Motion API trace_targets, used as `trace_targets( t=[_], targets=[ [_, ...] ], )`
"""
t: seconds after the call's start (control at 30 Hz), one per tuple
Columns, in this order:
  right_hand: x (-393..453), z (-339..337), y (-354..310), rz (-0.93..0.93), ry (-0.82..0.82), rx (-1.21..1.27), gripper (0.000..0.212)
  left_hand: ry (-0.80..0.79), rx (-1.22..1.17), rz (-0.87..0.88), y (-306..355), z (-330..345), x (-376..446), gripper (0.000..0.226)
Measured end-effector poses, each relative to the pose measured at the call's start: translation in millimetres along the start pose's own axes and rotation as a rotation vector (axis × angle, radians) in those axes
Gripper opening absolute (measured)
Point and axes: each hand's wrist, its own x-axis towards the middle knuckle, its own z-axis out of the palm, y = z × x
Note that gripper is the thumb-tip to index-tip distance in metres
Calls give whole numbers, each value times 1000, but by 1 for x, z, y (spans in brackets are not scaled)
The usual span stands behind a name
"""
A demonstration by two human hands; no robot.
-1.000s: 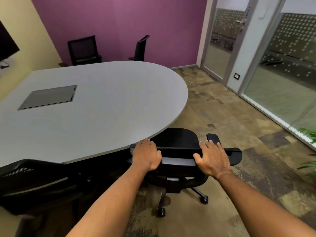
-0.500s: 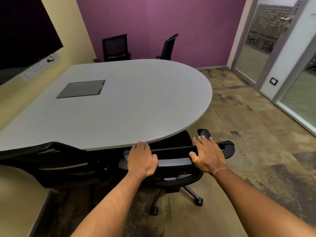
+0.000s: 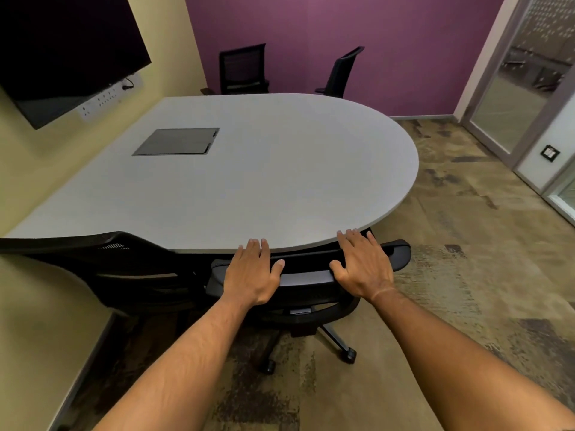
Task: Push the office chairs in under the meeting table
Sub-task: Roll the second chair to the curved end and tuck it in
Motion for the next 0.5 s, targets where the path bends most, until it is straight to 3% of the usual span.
trace_targets(
  t=[0.17, 0.5],
  targets=[
    [13, 1, -3, -21, 4, -23, 79, 6, -20, -30, -8, -1, 10, 84],
    [28, 5, 9, 24, -41, 33, 76, 61, -78, 79, 0, -2, 19, 76]
  ],
)
